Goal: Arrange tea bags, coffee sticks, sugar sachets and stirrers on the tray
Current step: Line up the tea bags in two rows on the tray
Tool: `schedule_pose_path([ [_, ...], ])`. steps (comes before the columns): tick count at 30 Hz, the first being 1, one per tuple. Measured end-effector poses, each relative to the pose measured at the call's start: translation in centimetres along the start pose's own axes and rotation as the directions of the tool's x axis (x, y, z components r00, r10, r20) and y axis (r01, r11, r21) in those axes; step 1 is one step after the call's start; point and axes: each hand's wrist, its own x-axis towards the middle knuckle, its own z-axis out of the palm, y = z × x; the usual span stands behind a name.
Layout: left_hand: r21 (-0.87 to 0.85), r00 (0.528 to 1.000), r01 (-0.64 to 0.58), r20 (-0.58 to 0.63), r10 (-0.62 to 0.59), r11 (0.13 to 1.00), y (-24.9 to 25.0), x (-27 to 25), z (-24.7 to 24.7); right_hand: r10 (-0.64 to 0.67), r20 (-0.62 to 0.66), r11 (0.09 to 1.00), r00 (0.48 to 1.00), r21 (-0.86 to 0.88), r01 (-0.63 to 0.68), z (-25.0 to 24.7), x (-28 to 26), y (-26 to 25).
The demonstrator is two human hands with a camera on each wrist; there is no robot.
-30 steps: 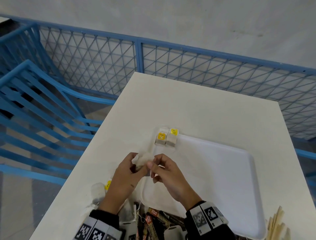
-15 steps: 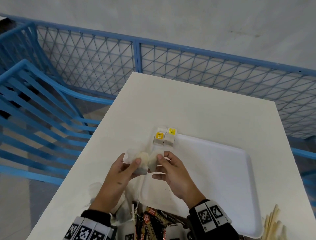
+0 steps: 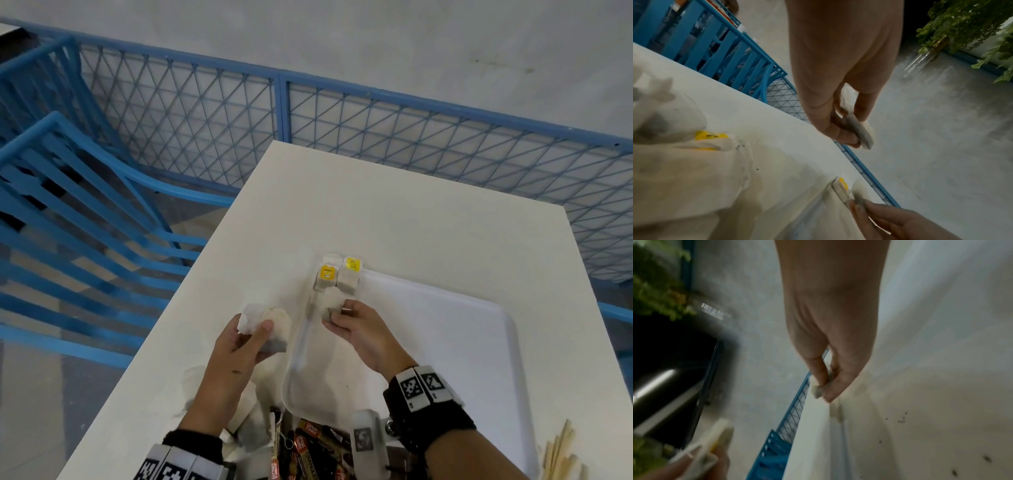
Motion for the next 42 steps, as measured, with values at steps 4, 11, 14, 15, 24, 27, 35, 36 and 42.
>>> schedule_pose_path([
  [4,0.012,1.0,0.012,-0.024,-0.011,1.0,-0.2,0.1,-0.2,-0.115,-0.231,0.96,0.966,-0.277,0.048,0.3,2.3,0.5],
  [11,0.01,0.998,0.017,-0.053,-0.017,1.0,-0.3,0.3,-0.4,-0.28,-0.324,0.899,0.904,-0.42,0.128,1.2,4.4,1.4],
  [14,0.009,0.999,0.024,-0.045,-0.024,1.0,-0.5,0.4,-0.4,-0.33,-0.332,0.866,0.884,-0.479,0.144,1.3,4.8,1.4],
  [15,0.008,0.999,0.025,-0.043,-0.024,1.0,-0.5,0.5,-0.3,-0.344,-0.329,0.856,0.88,-0.495,0.149,1.3,4.8,1.4],
  [24,-0.001,1.0,0.027,-0.006,-0.027,1.0,-0.6,0.6,0.5,-0.447,-0.275,0.754,0.851,-0.628,0.193,1.2,4.2,2.0],
  [27,-0.011,1.0,0.021,0.007,-0.021,1.0,-0.4,0.4,0.8,-0.435,-0.207,0.748,0.876,-0.625,0.224,1.7,2.6,2.0],
  [35,-0.05,0.998,-0.022,0.052,0.024,0.999,0.2,0.0,1.7,-0.213,0.175,0.905,0.961,-0.335,0.261,3.2,-4.3,1.1],
  [36,-0.037,0.998,-0.027,0.049,0.028,0.999,0.3,0.0,1.8,-0.211,0.198,0.907,0.957,-0.325,0.267,3.1,-4.7,1.3],
  [42,-0.02,0.999,-0.031,0.029,0.031,0.999,0.3,-0.2,2.4,-0.243,0.205,0.916,0.948,-0.273,0.294,2.3,-5.5,2.1],
])
